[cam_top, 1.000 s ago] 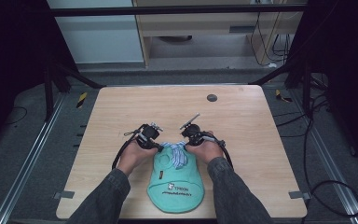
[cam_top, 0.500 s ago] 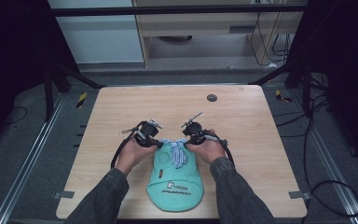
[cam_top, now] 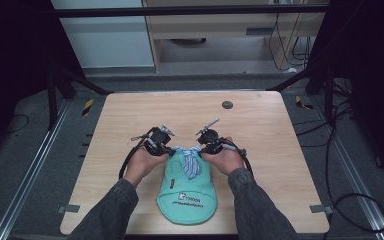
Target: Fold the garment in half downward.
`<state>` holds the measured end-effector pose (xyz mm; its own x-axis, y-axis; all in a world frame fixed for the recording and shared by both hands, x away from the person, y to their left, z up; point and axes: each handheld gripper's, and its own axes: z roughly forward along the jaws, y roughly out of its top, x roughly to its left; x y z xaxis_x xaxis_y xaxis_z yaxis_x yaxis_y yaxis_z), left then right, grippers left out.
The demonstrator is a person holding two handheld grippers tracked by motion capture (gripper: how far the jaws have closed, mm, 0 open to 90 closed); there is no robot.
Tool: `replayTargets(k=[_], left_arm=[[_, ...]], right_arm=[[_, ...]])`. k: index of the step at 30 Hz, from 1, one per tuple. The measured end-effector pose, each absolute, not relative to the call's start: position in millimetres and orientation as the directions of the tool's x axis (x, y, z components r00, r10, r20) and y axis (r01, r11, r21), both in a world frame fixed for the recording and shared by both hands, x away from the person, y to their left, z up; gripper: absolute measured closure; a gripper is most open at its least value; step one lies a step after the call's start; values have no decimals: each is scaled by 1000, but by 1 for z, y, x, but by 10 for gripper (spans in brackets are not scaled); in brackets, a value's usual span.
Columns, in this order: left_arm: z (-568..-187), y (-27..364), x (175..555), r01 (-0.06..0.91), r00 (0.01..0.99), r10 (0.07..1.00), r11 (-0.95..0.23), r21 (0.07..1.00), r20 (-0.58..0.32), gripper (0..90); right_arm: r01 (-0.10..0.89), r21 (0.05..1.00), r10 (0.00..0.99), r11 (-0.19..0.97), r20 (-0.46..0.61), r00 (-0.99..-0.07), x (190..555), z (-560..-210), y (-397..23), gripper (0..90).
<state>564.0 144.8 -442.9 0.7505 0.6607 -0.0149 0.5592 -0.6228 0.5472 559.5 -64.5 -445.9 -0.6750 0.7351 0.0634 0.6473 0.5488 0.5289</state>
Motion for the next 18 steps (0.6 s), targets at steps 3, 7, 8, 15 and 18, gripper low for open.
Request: replayTargets(k=[3, 7, 8, 15, 18], left_arm=[[-441, 145, 564, 558, 750, 661, -622, 549, -13, 856], [-438, 146, 564, 550, 752, 659, -623, 556, -7, 857], [-438, 146, 564, 548, 753, 658, -624, 558, -3, 857], [-433, 147, 565, 543, 751, 660, -620, 567, 3, 858], [-430, 147, 565, 537, 752, 659, -620, 572, 9, 858]], right_arm=[[646, 529, 735, 551, 60, -676, 559, -445, -64, 808], [643, 533, 732, 550, 64, -679, 559, -443, -63, 807], [643, 532, 732, 550, 62, -678, 559, -442, -63, 808], [633, 540, 728, 554, 55, -683, 559, -439, -63, 812], [627, 547, 727, 555, 49, -685, 560, -435, -63, 810]])
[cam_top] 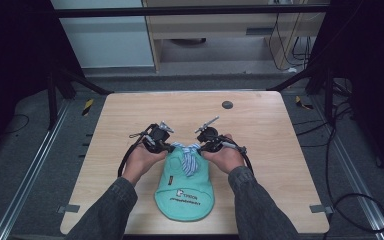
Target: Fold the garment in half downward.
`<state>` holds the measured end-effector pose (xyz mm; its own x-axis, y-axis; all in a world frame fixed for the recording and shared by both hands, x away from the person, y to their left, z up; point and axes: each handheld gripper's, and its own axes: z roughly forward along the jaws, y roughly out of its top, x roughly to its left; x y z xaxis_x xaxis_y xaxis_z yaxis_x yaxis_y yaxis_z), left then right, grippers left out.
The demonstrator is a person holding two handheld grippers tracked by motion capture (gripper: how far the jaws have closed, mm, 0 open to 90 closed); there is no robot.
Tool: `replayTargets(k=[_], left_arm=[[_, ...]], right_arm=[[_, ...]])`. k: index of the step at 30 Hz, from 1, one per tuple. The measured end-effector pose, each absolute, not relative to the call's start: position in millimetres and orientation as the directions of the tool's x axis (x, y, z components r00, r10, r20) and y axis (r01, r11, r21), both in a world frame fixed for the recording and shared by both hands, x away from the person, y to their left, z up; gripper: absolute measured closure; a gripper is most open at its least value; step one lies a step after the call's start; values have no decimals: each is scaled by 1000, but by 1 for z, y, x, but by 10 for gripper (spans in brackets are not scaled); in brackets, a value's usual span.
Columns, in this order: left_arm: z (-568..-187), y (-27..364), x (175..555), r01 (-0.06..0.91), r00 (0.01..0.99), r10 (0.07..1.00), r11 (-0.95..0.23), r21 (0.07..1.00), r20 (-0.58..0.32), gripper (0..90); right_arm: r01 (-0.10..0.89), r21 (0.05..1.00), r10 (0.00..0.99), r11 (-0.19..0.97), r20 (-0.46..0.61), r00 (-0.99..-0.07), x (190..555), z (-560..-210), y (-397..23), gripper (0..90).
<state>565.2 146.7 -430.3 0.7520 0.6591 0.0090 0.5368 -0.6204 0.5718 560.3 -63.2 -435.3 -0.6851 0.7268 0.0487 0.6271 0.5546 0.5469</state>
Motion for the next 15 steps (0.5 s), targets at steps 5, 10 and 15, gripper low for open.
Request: replayTargets(k=[5, 10, 15], left_arm=[[-427, 146, 565, 532, 752, 659, -617, 580, 12, 858], [-423, 147, 566, 529, 749, 663, -610, 590, 15, 858], [-422, 149, 567, 529, 745, 667, -606, 594, 18, 858]], right_arm=[[618, 548, 722, 564, 37, -691, 561, -433, -64, 812], [608, 558, 723, 565, 21, -691, 563, -427, -63, 811], [596, 558, 714, 577, 9, -700, 564, -424, -62, 812]])
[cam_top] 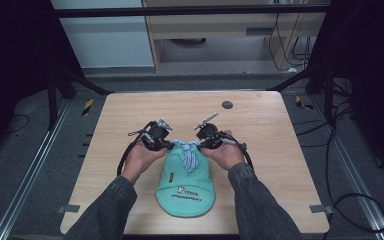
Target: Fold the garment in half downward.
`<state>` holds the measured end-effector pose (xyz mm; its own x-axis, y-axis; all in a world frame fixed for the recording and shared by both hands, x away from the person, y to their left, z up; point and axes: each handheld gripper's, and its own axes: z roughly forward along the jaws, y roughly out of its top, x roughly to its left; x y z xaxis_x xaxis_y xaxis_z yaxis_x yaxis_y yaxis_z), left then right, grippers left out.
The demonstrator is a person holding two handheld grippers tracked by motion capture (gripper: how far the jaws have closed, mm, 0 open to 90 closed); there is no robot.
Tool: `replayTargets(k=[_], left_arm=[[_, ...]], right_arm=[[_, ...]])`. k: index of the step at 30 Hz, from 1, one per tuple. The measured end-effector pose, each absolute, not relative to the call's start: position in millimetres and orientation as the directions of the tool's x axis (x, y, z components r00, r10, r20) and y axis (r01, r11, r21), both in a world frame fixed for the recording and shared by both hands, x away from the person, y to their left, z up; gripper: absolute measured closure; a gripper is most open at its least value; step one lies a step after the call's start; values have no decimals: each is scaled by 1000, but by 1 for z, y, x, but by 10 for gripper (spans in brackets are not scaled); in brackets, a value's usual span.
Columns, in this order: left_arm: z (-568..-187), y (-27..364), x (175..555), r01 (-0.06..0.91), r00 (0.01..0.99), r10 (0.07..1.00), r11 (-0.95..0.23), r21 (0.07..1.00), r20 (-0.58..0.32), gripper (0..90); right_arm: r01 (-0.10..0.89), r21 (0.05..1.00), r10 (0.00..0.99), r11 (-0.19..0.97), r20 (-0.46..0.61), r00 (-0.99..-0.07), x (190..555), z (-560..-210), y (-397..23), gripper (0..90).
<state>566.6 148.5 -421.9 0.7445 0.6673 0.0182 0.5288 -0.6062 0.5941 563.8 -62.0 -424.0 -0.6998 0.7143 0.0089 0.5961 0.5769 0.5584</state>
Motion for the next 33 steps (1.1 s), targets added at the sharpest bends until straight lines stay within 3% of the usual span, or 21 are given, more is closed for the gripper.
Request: replayTargets(k=[28, 33], left_arm=[[-406, 150, 572, 513, 736, 677, -588, 626, 33, 855], [-388, 150, 577, 493, 723, 689, -565, 662, 50, 855]], right_arm=[[569, 583, 716, 580, -31, -698, 569, -403, -60, 820], [562, 611, 729, 558, -37, -683, 575, -390, -61, 820]])
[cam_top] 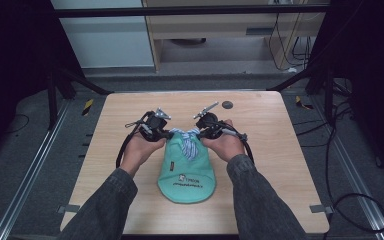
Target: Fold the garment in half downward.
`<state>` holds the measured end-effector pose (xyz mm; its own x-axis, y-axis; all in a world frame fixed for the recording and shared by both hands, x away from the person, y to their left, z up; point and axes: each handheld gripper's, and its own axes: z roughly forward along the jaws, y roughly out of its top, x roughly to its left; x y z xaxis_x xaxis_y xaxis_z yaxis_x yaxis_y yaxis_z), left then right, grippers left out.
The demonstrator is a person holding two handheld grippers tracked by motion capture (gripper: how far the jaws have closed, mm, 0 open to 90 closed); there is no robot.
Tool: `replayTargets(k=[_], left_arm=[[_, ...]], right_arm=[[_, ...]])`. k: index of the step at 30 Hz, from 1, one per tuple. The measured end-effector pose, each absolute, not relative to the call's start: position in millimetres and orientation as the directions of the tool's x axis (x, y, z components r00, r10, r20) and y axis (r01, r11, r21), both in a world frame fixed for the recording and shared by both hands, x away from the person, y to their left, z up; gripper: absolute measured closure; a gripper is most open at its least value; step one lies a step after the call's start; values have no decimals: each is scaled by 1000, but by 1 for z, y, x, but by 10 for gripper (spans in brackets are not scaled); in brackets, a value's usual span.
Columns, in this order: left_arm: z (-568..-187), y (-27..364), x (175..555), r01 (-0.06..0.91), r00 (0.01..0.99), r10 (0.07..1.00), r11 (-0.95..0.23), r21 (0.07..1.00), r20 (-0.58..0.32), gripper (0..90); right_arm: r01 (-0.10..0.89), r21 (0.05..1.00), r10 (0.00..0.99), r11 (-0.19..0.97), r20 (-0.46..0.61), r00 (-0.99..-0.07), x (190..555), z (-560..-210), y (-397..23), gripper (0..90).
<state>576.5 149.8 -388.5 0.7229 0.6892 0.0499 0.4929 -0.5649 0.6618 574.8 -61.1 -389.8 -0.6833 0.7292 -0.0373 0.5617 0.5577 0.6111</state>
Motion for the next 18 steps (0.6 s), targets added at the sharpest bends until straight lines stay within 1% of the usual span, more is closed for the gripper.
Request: replayTargets(k=[3, 11, 18], left_arm=[[-387, 150, 575, 485, 726, 685, -566, 667, 53, 853], [-399, 151, 565, 474, 734, 677, -575, 667, 62, 849], [-400, 152, 568, 479, 731, 681, -562, 674, 49, 849]], right_arm=[[558, 617, 730, 556, -41, -682, 574, -387, -61, 819], [528, 612, 708, 589, -76, -702, 564, -397, -60, 817], [528, 615, 710, 585, -74, -700, 563, -399, -61, 817]])
